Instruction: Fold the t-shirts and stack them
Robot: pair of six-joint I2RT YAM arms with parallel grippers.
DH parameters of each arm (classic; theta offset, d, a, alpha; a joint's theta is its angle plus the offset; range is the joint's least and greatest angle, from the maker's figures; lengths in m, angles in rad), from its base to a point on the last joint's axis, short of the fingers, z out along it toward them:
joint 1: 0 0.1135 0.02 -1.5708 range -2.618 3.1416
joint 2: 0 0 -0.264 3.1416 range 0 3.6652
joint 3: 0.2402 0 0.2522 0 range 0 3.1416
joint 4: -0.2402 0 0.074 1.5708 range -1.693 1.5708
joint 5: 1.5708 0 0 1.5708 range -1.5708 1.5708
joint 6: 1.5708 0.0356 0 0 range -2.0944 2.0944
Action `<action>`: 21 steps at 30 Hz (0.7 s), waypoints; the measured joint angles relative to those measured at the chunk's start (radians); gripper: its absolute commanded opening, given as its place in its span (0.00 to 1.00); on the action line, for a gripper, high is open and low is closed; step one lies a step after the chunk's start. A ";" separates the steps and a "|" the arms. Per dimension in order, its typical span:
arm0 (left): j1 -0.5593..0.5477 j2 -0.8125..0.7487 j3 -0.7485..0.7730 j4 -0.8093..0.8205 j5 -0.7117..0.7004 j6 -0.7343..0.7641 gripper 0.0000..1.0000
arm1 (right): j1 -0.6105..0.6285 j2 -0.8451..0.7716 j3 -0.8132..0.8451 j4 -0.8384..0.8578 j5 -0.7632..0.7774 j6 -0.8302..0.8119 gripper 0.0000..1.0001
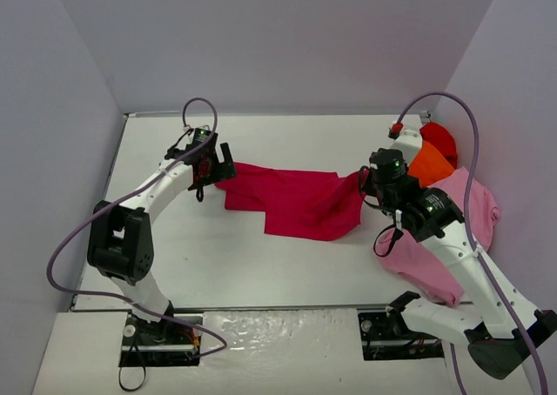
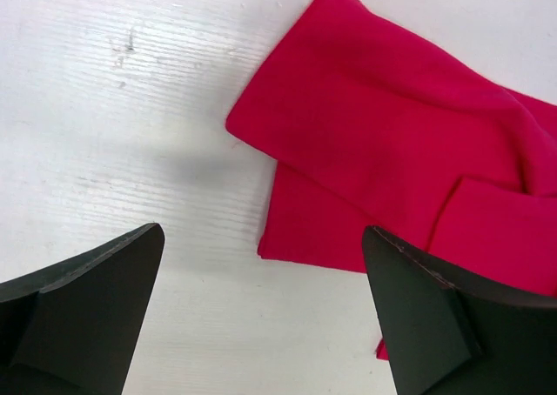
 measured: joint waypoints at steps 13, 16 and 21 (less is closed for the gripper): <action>0.031 0.263 0.124 0.006 0.079 -0.020 0.97 | -0.008 0.023 -0.039 0.006 -0.002 -0.014 0.00; 0.039 0.294 0.130 0.008 0.088 -0.023 0.97 | -0.015 0.023 -0.039 0.007 -0.002 -0.016 0.00; 0.048 0.298 0.131 0.021 0.084 -0.026 0.96 | -0.016 0.023 -0.042 0.008 -0.006 -0.015 0.00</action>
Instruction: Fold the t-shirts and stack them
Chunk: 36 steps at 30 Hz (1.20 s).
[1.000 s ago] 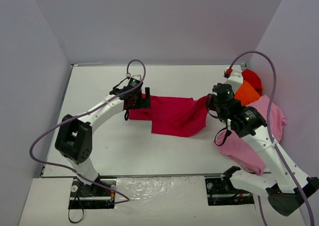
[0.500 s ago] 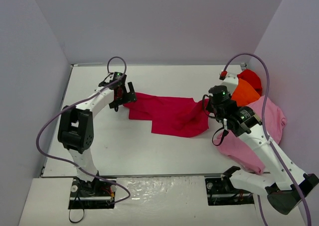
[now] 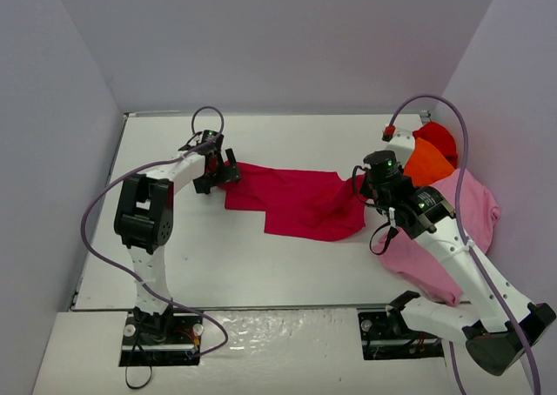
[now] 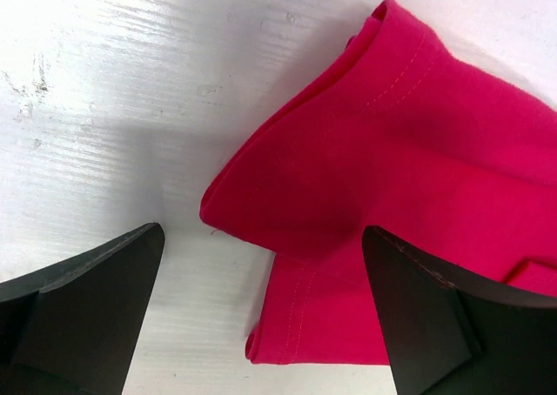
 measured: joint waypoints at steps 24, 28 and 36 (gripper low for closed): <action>0.030 0.023 -0.027 0.136 0.032 -0.049 0.00 | -0.006 -0.001 -0.032 0.007 -0.025 0.009 0.00; 0.030 0.020 -0.039 0.157 0.033 -0.049 0.00 | -0.006 -0.001 -0.035 0.007 -0.030 0.012 0.00; 0.030 -0.049 -0.099 0.149 0.032 -0.043 0.00 | -0.009 -0.001 -0.066 0.014 -0.013 0.009 0.00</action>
